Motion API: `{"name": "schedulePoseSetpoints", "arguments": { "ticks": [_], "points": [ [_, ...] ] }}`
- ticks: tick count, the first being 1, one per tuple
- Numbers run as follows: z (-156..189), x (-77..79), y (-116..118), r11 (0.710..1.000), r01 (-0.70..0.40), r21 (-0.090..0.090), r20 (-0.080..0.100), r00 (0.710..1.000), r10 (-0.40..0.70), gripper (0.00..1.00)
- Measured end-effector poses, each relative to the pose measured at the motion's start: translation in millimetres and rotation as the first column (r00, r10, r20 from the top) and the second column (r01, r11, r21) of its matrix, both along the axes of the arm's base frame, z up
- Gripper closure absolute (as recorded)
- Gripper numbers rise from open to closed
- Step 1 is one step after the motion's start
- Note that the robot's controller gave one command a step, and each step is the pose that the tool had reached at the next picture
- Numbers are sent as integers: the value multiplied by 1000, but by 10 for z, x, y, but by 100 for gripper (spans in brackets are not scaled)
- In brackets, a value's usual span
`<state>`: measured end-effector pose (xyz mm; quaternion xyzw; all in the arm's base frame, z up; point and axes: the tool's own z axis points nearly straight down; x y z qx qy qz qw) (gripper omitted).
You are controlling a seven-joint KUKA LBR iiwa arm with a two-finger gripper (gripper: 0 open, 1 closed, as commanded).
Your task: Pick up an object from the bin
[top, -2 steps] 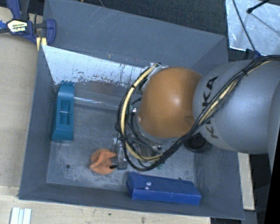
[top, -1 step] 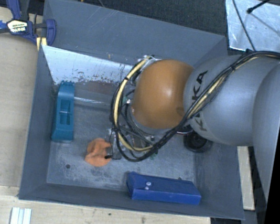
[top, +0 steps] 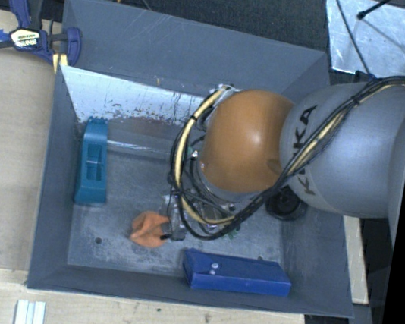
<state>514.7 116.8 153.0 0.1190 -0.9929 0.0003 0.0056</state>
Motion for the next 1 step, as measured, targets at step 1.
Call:
{"name": "schedulePoseSetpoints", "arguments": {
  "ticks": [1],
  "points": [
    [639,121,76,1000,3,2,11,1000,-3,100]
  ]
}}
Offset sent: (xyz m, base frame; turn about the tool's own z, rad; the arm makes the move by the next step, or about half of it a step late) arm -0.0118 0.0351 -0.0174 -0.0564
